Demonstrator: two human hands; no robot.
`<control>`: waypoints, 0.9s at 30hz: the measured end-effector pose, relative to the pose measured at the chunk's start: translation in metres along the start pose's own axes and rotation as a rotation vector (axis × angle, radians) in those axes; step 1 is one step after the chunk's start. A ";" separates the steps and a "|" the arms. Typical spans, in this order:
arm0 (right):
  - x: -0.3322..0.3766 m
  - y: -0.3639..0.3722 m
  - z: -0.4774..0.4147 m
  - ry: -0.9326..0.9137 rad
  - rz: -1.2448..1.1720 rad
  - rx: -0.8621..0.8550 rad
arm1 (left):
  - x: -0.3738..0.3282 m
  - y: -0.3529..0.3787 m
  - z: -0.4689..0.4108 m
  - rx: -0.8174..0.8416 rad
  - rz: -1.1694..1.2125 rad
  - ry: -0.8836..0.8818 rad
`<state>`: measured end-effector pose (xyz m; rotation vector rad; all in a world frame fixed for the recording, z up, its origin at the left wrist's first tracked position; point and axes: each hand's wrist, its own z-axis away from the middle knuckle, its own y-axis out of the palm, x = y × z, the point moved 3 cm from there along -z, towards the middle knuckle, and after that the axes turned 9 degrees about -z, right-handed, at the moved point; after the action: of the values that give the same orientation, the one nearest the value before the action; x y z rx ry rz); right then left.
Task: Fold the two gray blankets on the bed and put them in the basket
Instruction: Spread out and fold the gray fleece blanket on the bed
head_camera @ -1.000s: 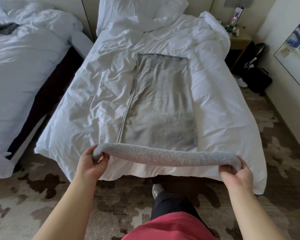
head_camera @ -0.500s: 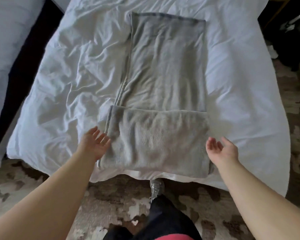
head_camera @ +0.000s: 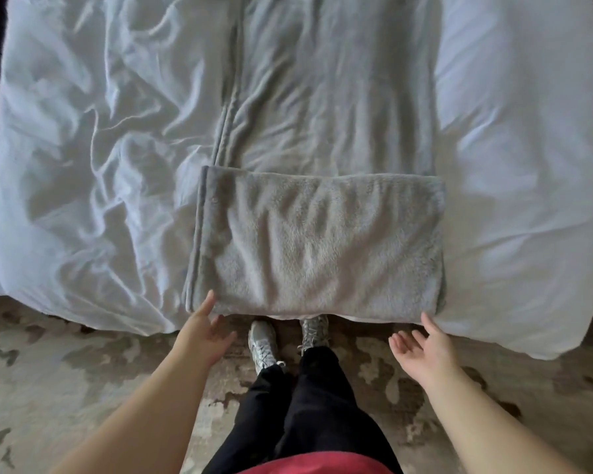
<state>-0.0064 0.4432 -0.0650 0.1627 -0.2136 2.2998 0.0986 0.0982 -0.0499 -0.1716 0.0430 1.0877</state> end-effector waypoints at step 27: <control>0.136 0.106 0.319 -0.409 -0.403 0.658 | -0.150 0.066 0.310 0.492 0.237 0.558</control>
<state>-0.1605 0.4054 0.2609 0.9240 0.3529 1.8350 -0.0448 0.0456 0.2659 -0.0201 0.8421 1.2038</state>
